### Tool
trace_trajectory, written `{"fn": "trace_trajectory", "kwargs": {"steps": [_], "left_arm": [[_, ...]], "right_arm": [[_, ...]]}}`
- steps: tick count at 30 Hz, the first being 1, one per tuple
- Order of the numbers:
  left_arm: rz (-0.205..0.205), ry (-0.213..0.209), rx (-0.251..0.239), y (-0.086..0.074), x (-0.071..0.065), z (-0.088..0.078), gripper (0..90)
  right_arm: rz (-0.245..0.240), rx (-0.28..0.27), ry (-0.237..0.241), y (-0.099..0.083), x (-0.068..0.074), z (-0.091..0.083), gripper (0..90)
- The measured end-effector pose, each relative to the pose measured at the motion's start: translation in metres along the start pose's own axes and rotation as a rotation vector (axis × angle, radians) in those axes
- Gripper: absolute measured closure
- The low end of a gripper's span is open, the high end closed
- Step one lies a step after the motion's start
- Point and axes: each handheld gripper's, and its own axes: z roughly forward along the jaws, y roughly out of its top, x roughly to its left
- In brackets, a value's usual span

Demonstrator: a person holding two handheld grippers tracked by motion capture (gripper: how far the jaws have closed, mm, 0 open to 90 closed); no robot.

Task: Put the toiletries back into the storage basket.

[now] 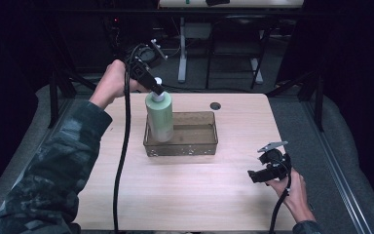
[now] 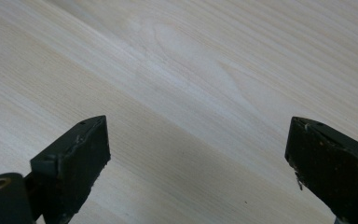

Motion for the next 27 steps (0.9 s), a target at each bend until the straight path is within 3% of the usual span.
{"fn": "trace_trajectory", "kwargs": {"steps": [27], "left_arm": [[-0.014,-0.026,0.052,-0.019,0.004,0.029,63.0]], "right_arm": [[-0.018,0.002,0.000,0.001,0.004,-0.001,5.9]]}}
